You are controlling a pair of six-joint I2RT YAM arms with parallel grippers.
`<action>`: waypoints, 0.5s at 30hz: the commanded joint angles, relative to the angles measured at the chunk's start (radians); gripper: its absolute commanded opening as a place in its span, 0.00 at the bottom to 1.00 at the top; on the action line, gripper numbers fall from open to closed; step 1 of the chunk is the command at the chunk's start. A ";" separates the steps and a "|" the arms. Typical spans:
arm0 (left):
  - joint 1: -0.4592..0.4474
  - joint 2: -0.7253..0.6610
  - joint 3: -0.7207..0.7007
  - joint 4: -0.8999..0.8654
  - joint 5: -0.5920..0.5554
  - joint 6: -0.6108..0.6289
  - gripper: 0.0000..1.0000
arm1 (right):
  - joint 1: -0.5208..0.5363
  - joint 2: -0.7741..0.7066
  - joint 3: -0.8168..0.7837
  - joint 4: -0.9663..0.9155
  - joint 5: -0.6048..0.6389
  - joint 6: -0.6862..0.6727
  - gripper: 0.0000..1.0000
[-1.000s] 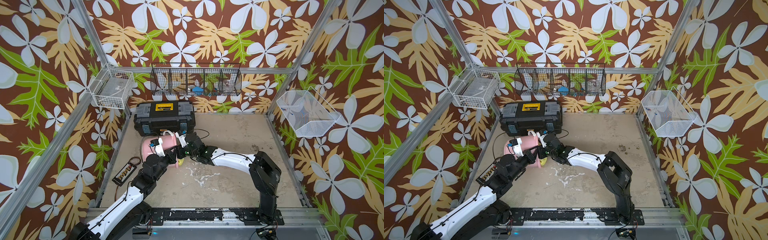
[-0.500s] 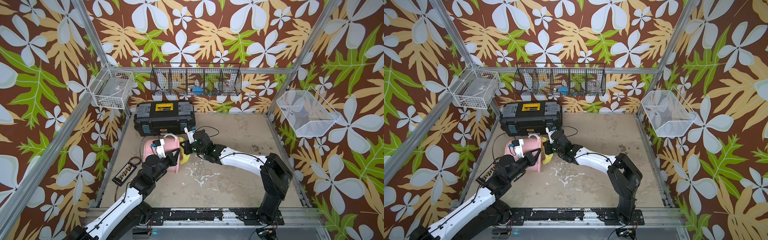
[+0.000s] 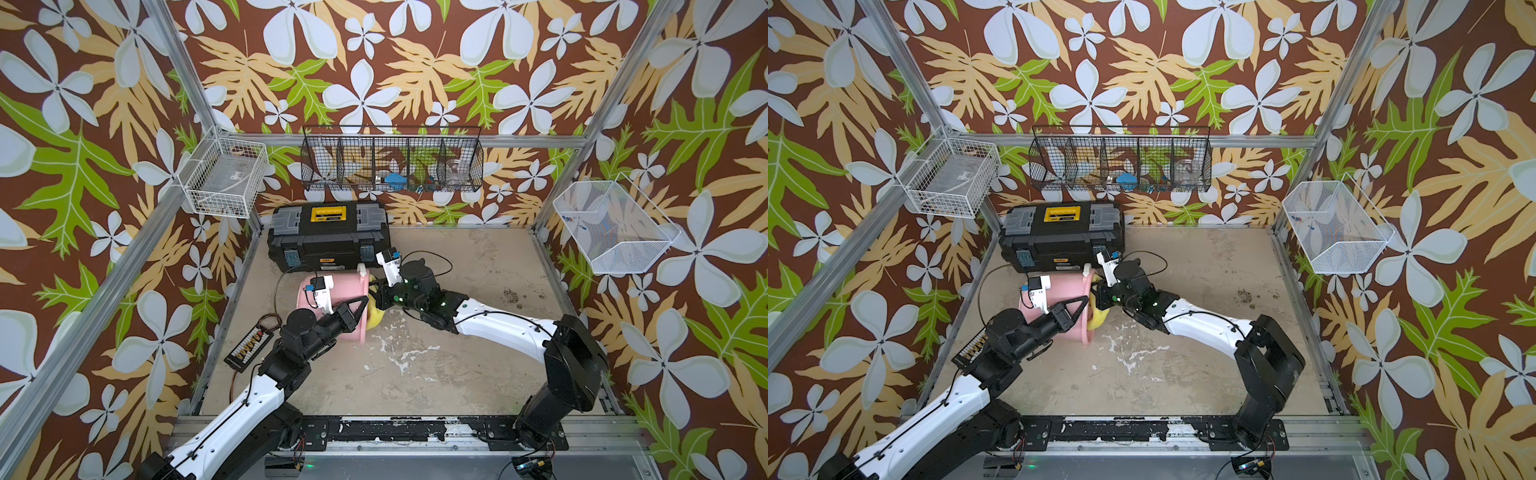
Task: Wipe the inside of the bucket with a cloth
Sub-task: Adjust the bucket at the center of the board.
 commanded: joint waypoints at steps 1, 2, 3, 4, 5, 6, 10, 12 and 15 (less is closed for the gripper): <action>0.000 0.006 -0.018 0.054 0.055 -0.033 0.00 | -0.001 -0.039 -0.028 0.069 0.029 -0.026 0.00; -0.001 0.013 -0.025 0.056 0.061 -0.032 0.00 | -0.002 -0.040 -0.028 0.056 0.026 -0.032 0.00; -0.001 0.021 -0.034 0.066 0.069 -0.036 0.00 | -0.002 -0.039 -0.029 0.041 0.025 -0.038 0.00; -0.001 0.026 -0.045 0.079 0.077 -0.041 0.00 | -0.003 -0.039 -0.034 0.039 0.022 -0.040 0.00; -0.001 0.029 -0.058 0.096 0.083 -0.050 0.00 | -0.006 -0.040 -0.046 0.041 0.016 -0.036 0.00; -0.001 0.033 -0.073 0.119 0.091 -0.064 0.00 | -0.006 -0.043 -0.062 0.053 0.014 -0.030 0.00; -0.001 0.036 -0.096 0.150 0.103 -0.091 0.00 | -0.006 -0.057 -0.120 0.083 0.021 0.003 0.00; -0.001 0.034 -0.100 0.142 0.105 -0.093 0.00 | -0.007 -0.059 -0.156 0.116 0.009 0.017 0.00; -0.001 0.019 -0.105 0.115 0.084 -0.092 0.00 | -0.007 -0.056 -0.225 0.210 -0.010 0.069 0.00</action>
